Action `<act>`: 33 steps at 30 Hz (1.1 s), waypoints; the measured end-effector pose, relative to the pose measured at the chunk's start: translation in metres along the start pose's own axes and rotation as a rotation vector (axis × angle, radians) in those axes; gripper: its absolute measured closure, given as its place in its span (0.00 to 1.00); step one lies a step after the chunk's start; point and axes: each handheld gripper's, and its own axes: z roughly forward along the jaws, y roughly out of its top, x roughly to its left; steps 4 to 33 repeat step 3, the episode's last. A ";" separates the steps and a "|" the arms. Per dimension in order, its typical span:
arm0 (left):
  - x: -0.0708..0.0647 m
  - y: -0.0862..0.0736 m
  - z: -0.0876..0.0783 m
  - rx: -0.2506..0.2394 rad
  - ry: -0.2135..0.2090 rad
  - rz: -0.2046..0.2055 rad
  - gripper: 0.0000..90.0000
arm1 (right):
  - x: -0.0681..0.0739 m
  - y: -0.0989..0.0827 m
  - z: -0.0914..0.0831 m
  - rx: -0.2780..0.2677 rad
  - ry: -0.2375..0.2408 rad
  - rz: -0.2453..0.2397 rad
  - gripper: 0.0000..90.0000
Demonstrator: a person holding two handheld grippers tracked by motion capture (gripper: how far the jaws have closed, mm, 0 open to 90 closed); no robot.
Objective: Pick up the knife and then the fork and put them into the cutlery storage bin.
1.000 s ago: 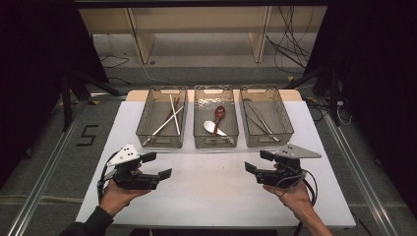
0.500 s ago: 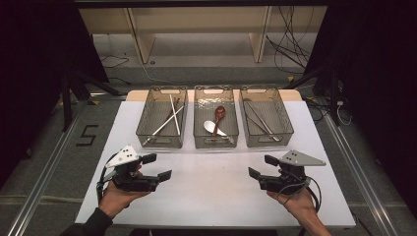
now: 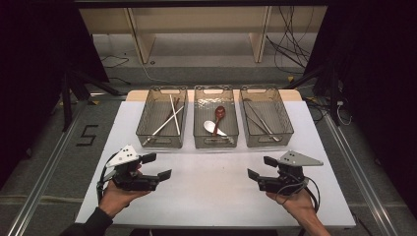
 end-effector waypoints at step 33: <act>0.000 0.000 0.000 0.001 0.001 -0.001 0.17 | 0.000 0.000 0.000 -0.002 -0.001 0.001 0.28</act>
